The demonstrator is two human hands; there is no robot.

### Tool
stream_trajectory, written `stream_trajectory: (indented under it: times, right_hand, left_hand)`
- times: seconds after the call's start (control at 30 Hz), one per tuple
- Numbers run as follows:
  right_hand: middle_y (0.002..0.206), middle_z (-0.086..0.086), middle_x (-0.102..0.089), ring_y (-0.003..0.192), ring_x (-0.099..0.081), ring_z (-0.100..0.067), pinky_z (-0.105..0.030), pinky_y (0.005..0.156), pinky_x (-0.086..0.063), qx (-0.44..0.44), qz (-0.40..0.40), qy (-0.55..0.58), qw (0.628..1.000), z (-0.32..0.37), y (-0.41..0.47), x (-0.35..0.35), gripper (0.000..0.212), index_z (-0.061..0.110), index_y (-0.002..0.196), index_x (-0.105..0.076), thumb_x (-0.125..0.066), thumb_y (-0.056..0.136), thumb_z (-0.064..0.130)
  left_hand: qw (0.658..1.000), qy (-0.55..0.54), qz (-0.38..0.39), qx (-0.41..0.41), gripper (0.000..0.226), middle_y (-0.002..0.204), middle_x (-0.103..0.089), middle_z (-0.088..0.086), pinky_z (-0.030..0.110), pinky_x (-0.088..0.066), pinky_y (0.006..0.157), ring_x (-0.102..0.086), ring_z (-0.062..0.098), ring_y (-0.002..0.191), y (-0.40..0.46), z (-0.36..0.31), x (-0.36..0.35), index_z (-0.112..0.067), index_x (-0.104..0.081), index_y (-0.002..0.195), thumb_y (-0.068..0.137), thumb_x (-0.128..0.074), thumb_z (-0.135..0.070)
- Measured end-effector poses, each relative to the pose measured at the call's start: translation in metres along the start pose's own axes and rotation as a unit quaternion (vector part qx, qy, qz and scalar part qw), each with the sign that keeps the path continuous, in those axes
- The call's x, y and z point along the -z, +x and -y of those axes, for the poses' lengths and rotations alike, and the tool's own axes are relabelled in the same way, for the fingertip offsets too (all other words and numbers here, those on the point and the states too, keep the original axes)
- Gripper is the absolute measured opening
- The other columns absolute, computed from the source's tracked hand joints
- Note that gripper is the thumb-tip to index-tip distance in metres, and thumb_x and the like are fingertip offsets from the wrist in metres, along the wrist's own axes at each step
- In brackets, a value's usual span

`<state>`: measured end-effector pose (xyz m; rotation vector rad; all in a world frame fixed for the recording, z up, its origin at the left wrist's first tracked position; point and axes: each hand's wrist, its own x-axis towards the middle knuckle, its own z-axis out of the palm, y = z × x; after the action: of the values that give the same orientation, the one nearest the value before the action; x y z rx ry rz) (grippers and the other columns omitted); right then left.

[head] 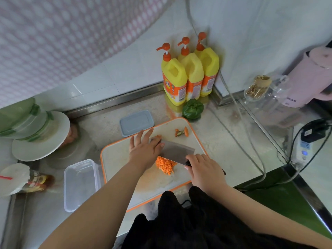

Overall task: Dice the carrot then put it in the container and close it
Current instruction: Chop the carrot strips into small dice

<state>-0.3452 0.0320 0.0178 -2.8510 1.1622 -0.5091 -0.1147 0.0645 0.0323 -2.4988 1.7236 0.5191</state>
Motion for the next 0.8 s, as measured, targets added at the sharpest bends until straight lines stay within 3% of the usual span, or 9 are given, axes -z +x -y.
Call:
stream_trajectory:
  times: [0.17, 0.27, 0.37, 0.43, 0.5, 0.6, 0.7, 0.8]
  right_hand:
    - [0.07, 0.003, -0.057, 0.062, -0.055, -0.019, -0.028, 0.047, -0.037, -0.01, 0.008, 0.002, 1.0, -0.01, -0.011, 0.001, 0.024, 0.017, 0.093, -0.062, -0.074, 0.076, 0.029]
    - [0.068, 0.004, -0.056, 0.061, -0.055, -0.02, -0.028, 0.047, -0.035, -0.005, 0.003, 0.002, 1.0, -0.011, -0.012, 0.001, 0.026, 0.017, 0.092, -0.063, -0.077, 0.073, 0.028]
    - [0.066, 0.003, -0.055, 0.06, -0.055, -0.02, -0.029, 0.047, -0.037, 0.006, -0.004, 0.004, 1.0, -0.007, -0.01, 0.003, 0.025, 0.017, 0.09, -0.064, -0.077, 0.072, 0.029]
    - [0.067, 0.003, -0.056, 0.06, -0.055, -0.019, -0.029, 0.047, -0.039, 0.014, 0.001, 0.007, 1.0, -0.006, -0.009, 0.003, 0.025, 0.016, 0.09, -0.064, -0.077, 0.072, 0.029]
    - [0.067, 0.003, -0.057, 0.06, -0.056, -0.019, -0.029, 0.047, -0.041, 0.019, 0.01, 0.013, 1.0, -0.006, -0.011, 0.003, 0.025, 0.016, 0.091, -0.065, -0.077, 0.073, 0.028]
    - [0.066, 0.005, -0.057, 0.057, -0.056, -0.017, -0.026, 0.044, -0.036, 0.005, 0.03, 0.015, 0.999, -0.007, -0.011, 0.005, 0.017, 0.017, 0.091, -0.063, -0.063, 0.083, 0.032]
    - [0.065, 0.007, -0.058, 0.054, -0.057, -0.015, -0.023, 0.043, -0.029, -0.061, 0.061, 0.028, 0.996, -0.003, -0.009, 0.011, 0.029, 0.02, 0.09, -0.062, -0.04, 0.091, 0.038]
    - [0.081, 0.006, -0.064, 0.068, -0.062, -0.016, -0.027, 0.053, -0.042, -0.115, 0.144, 0.06, 0.981, 0.0, -0.004, 0.014, 0.031, 0.023, 0.105, -0.057, -0.034, 0.099, 0.042]
  left_hand:
    - [1.0, -0.007, -0.003, 0.02, 0.053, 0.163, -0.005, -0.011, 0.049, 0.006, 0.12, 0.005, 0.023, 0.15, 0.007, -0.004, 0.006, -0.046, -0.033, 0.147, 0.1, -0.012, -0.058]
    - [0.997, 0.005, -0.03, -0.077, 0.064, 0.162, -0.008, -0.012, 0.048, 0.006, 0.12, 0.002, 0.022, 0.149, 0.002, -0.013, 0.007, -0.051, -0.031, 0.146, 0.091, -0.002, -0.066]
    - [0.987, 0.054, 0.001, -0.155, 0.076, 0.163, -0.002, -0.015, 0.05, 0.005, 0.12, 0.004, 0.022, 0.15, -0.004, -0.019, 0.0, -0.054, -0.025, 0.147, 0.082, 0.011, -0.066]
    - [0.989, 0.059, 0.02, -0.134, 0.074, 0.163, 0.001, -0.015, 0.051, 0.005, 0.12, 0.006, 0.021, 0.15, -0.005, -0.016, -0.004, -0.051, -0.023, 0.149, 0.084, 0.01, -0.066]
    - [0.996, 0.033, 0.028, -0.079, 0.059, 0.163, -0.002, -0.014, 0.049, 0.006, 0.12, 0.006, 0.02, 0.15, -0.004, -0.009, -0.006, -0.046, -0.028, 0.149, 0.097, -0.004, -0.061]
    - [0.999, -0.027, -0.023, -0.013, 0.045, 0.16, -0.02, -0.011, 0.042, -0.003, 0.121, -0.008, 0.019, 0.149, 0.0, 0.002, -0.008, -0.036, -0.039, 0.147, 0.105, -0.025, -0.045]
    - [0.984, -0.134, -0.113, 0.027, 0.038, 0.14, -0.055, 0.001, 0.036, -0.027, 0.11, -0.041, 0.023, 0.133, 0.003, 0.01, -0.004, -0.024, -0.055, 0.138, 0.103, -0.041, -0.025]
    - [0.954, -0.228, -0.186, 0.057, 0.028, 0.122, -0.068, 0.002, 0.034, -0.038, 0.099, -0.053, 0.025, 0.12, 0.002, 0.01, 0.006, -0.02, -0.069, 0.121, 0.1, -0.052, -0.021]
